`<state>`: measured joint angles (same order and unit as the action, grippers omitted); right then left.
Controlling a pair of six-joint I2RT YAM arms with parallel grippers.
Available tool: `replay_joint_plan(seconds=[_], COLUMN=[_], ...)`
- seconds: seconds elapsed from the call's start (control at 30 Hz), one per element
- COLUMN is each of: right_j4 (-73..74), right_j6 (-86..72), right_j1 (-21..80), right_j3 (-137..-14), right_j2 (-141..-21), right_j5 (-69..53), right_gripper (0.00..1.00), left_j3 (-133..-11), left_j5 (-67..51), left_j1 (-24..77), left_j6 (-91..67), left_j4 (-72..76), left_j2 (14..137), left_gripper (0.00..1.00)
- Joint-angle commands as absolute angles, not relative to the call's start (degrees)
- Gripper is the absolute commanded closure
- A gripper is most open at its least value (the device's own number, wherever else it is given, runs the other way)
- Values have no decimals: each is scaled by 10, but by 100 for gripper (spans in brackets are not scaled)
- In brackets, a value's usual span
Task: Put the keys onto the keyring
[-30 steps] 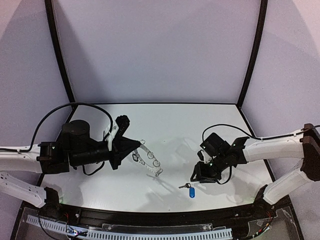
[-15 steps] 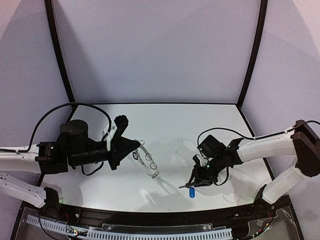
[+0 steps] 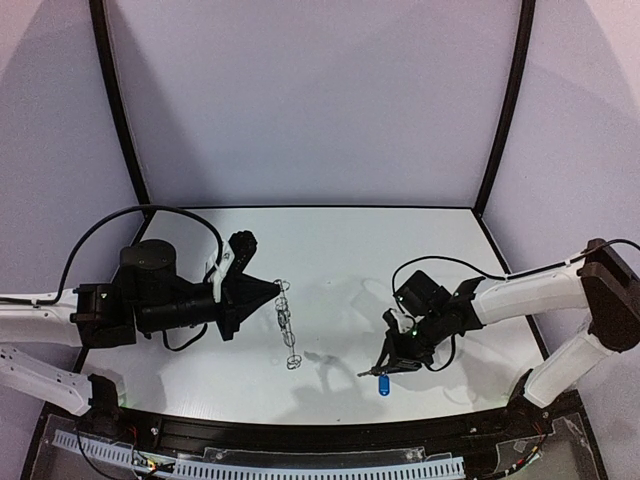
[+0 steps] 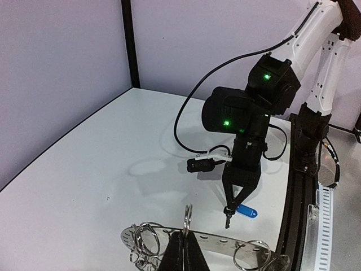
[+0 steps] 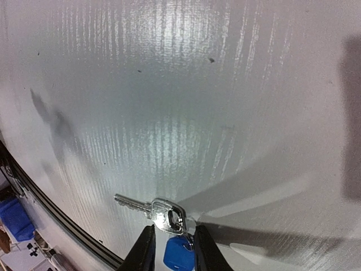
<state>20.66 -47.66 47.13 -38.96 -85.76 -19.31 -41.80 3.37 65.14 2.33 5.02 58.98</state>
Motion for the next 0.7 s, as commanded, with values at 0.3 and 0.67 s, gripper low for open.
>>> replay_joint_plan(seconds=[0.3, 0.67], right_j4=[230, 253], right_j6=[-462, -411], right_j1=[465, 465], right_j3=[-383, -400], right_j2=[-859, -839], right_j5=[-167, -154], right_gripper=[93, 100], left_j3=[-415, -416], left_j5=[26, 19], left_j1=[652, 652], left_j6=[16, 17], left_j4=[59, 73], left_j2=[584, 597], left_gripper=[99, 99])
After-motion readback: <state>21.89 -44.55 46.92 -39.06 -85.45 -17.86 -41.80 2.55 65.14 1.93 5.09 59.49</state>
